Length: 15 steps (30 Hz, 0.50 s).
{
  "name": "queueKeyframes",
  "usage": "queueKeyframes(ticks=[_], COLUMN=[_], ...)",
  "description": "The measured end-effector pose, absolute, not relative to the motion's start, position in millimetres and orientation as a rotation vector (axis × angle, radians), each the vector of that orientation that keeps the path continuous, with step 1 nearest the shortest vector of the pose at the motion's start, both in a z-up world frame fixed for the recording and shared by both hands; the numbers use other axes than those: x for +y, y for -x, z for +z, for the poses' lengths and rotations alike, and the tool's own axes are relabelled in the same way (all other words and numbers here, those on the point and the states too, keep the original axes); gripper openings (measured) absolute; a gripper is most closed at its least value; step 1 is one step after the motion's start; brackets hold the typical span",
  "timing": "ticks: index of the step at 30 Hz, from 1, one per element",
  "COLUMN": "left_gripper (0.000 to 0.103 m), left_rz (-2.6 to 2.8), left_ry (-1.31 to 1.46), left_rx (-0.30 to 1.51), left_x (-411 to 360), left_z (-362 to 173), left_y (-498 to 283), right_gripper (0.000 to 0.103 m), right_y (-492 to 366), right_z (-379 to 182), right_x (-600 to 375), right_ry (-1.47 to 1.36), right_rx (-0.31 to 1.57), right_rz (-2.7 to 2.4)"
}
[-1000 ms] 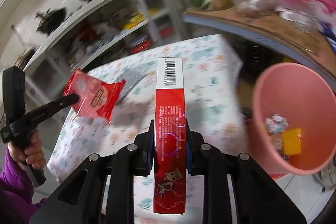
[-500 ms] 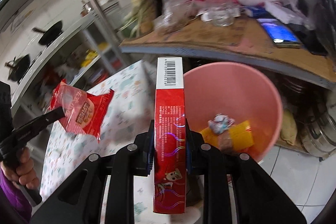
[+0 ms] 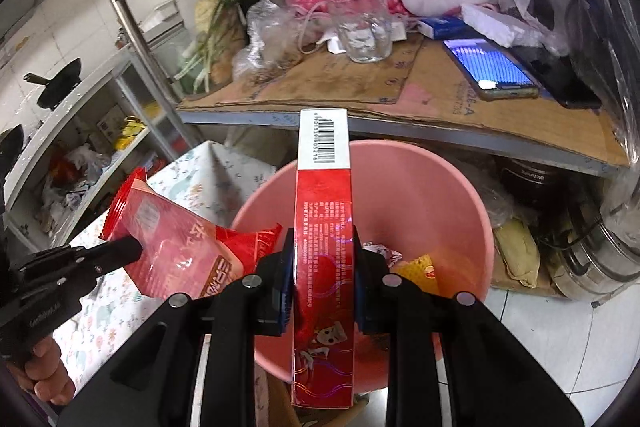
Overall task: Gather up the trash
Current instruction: 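Carry the red box over the pink bucket with the right tool while the left tool carries the bag, then open both tools over the pink bucket to drop the bag and box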
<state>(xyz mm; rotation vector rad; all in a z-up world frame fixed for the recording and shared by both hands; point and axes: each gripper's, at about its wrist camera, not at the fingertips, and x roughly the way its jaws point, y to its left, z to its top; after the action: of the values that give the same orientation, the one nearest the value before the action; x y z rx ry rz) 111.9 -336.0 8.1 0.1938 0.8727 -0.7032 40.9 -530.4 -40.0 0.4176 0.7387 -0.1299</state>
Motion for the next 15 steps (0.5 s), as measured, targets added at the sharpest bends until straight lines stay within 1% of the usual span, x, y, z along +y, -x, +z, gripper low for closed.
queueKeyframes(ticks=[15], left_gripper=[0.002], left_rz=[-0.734], left_ry=[-0.283], left_rx=[0.928], left_x=[-378.4], left_z=[-28.2], left_y=[-118.3], right_gripper=[0.024], right_y=[-51.8], right_z=[-71.0], right_x=[-549.4], right_ry=[-0.442], right_rx=[0.78], right_rz=[-0.204])
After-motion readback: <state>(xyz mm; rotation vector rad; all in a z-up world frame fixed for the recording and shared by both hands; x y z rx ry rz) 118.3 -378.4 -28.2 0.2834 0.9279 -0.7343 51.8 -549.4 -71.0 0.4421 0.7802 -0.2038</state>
